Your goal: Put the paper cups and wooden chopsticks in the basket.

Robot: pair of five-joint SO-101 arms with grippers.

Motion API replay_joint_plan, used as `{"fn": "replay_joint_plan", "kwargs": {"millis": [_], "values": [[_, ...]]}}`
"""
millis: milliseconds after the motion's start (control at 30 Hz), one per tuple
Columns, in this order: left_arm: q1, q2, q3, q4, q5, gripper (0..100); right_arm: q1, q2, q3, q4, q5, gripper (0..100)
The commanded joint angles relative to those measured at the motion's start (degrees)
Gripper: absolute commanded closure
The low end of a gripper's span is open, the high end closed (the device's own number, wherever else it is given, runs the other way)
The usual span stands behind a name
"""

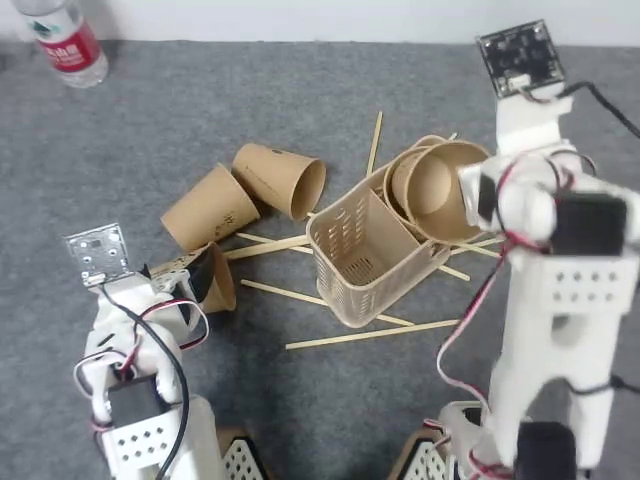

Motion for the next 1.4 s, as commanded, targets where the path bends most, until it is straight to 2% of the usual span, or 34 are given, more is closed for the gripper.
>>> {"fn": "replay_joint_plan", "kwargs": {"millis": [0,167,300,533,667,767,867,933,1200,1367], "values": [[-0.18,-0.53,-0.57,-1.67,0.09,67,-0.4,3.3,-1.85,-2.42,-0.18,74.9],[-0.09,-0.53,-0.57,-1.67,0.09,67,-4.88,8.13,-9.49,-6.64,-0.18,74.9],[-0.26,-0.53,-0.48,-1.67,0.09,67,-6.99,13.05,-12.13,-5.14,-0.09,74.9],[-0.18,-0.53,-0.57,-1.67,0.09,67,-1.45,19.12,-12.13,-1.27,-0.09,75.0],[-0.09,-0.53,-0.57,-1.67,0.09,67,-0.92,22.55,-11.96,0.75,-0.09,75.1],[-0.09,-0.53,-0.48,-1.67,0.09,67,-1.1,25.89,-11.96,1.98,-0.09,79.9],[-0.09,-0.53,-0.48,-1.67,0.09,67,-1.01,27.38,-12.31,2.07,-0.09,91.3],[-0.09,-0.53,-0.48,-1.67,0.09,67,-0.66,26.24,-12.48,2.07,-0.09,99.8],[-0.09,-0.53,-0.4,-1.67,0.09,67,0.66,12.09,-18.9,7.6,-0.09,99.2],[-0.09,-0.53,-0.4,-1.67,0.09,67,9.63,2.07,-17.41,7.6,-0.18,99.2]]}}
